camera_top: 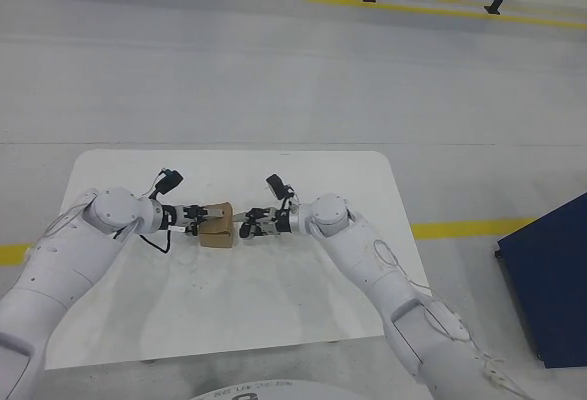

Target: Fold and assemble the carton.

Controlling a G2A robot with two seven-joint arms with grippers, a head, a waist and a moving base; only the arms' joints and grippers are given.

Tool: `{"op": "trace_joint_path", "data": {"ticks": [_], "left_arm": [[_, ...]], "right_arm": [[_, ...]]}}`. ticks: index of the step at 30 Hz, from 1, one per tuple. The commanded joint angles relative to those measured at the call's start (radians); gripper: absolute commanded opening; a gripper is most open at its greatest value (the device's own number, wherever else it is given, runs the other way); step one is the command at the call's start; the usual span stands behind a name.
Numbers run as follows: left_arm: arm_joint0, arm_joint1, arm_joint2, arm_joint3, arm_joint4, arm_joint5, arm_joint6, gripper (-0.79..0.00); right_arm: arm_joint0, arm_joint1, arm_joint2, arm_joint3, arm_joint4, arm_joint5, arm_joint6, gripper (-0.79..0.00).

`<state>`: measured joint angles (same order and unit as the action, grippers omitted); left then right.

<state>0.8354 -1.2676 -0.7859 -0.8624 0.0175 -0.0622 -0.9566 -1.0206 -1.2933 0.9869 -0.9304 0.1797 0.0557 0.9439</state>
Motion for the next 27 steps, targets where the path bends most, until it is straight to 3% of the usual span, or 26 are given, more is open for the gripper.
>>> {"op": "trace_joint_path", "data": {"ticks": [1, 12, 27], "left_arm": [[-0.004, -0.003, 0.001, 0.011, -0.004, -0.008, -0.004, -0.120], [-0.024, -0.015, 0.003, 0.057, -0.018, -0.040, -0.022, -0.154], [-0.039, -0.028, 0.007, 0.102, -0.021, -0.060, -0.035, -0.142]], "right_arm": [[0.003, -0.001, -0.005, 0.000, -0.002, 0.007, -0.003, -0.449], [0.020, -0.009, -0.031, -0.005, -0.015, 0.040, -0.015, -0.465], [0.037, -0.018, -0.055, 0.006, -0.019, 0.074, -0.031, -0.462]]}}
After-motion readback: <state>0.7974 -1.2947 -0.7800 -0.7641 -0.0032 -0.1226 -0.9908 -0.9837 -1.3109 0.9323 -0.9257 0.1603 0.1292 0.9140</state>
